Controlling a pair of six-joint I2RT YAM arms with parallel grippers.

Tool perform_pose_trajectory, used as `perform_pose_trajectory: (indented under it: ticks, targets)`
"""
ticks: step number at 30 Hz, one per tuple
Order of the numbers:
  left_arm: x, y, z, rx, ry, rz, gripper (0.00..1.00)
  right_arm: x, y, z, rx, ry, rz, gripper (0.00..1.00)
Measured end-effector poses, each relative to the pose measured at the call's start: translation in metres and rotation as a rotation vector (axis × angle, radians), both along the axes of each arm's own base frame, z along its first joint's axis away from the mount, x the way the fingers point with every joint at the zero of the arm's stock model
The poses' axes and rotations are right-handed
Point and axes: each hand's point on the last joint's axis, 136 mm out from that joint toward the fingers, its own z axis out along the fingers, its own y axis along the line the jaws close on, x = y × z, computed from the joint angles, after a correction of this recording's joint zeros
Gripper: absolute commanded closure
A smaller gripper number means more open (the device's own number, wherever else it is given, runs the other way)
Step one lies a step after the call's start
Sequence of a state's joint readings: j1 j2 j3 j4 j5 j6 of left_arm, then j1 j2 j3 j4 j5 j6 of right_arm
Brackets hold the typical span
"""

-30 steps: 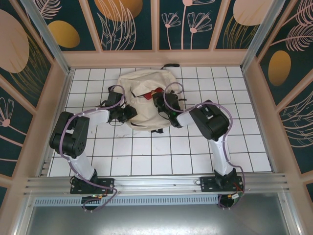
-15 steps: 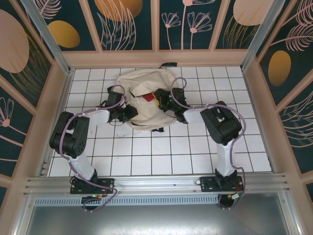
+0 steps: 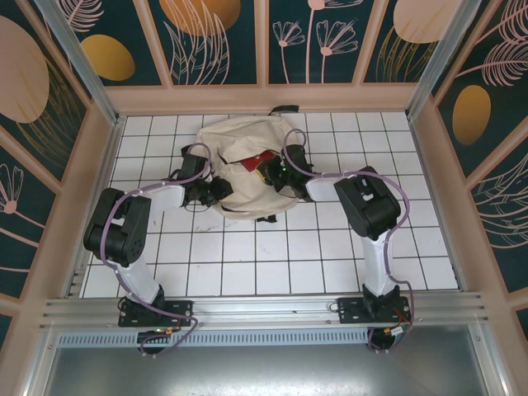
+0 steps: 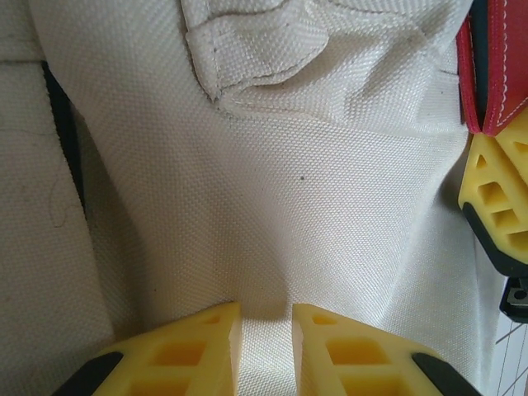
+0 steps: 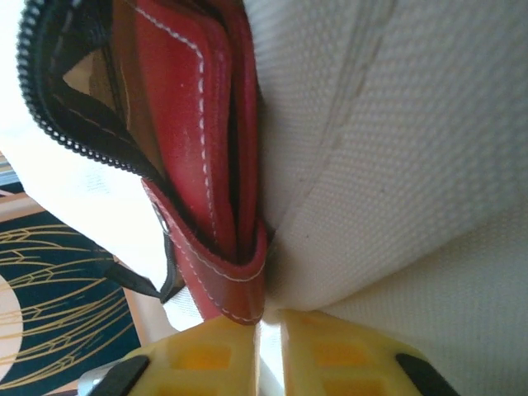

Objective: Pack books, pencil case, and school supplies into a backpack

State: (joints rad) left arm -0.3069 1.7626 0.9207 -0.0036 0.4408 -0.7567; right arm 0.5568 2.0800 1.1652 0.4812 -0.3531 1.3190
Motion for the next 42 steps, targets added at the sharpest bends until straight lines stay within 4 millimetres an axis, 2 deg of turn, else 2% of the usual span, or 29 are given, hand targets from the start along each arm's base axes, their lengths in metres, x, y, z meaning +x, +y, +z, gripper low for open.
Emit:
perform_pose_trajectory:
  ticks: [3, 11, 15, 18, 20, 25, 28, 30, 33, 37, 40, 42]
  targets:
    - [0.0, 0.0, 0.0, 0.001, 0.0, 0.0, 0.79, 0.006, 0.005, 0.0, 0.006, -0.007, 0.011, 1.0]
    - [-0.002, 0.001, -0.003, 0.01, 0.003, -0.003, 0.81, 0.016, 0.014, 0.003, 0.023, -0.01, 0.031, 0.99]
    - [-0.005, 0.005, 0.0, 0.048, -0.006, -0.016, 0.76, 0.013, 0.01, 0.001, -0.003, -0.021, 0.046, 0.91]
    - [-0.001, 0.009, 0.021, 0.105, -0.056, -0.042, 0.68, 0.002, -0.003, 0.007, -0.039, -0.049, 0.071, 0.79]
    - [0.009, 0.011, 0.046, 0.141, -0.128, -0.061, 0.6, -0.003, -0.015, 0.019, -0.053, -0.08, 0.082, 0.72]
    - [0.043, 0.014, 0.102, 0.237, -0.3, -0.09, 0.56, 0.006, -0.04, 0.056, -0.063, -0.184, 0.063, 0.64]
    - [0.07, 0.012, 0.127, 0.291, -0.375, -0.093, 0.49, 0.012, -0.047, 0.058, -0.069, -0.193, 0.054, 0.64]
    - [0.092, 0.007, 0.136, 0.32, -0.408, -0.091, 0.45, 0.015, -0.046, 0.055, -0.074, -0.19, 0.062, 0.63]
    - [0.122, 0.004, 0.135, 0.361, -0.414, -0.076, 0.4, 0.02, -0.039, 0.053, -0.067, -0.187, 0.084, 0.62]
    - [0.152, -0.001, 0.116, 0.4, -0.384, -0.067, 0.36, 0.018, -0.03, 0.046, -0.066, -0.17, 0.116, 0.6]
    - [0.165, -0.004, 0.097, 0.439, -0.336, -0.068, 0.4, 0.018, -0.024, 0.043, -0.061, -0.158, 0.138, 0.59]
    - [0.171, -0.007, 0.087, 0.454, -0.316, -0.066, 0.46, 0.017, -0.02, 0.041, -0.058, -0.151, 0.15, 0.59]
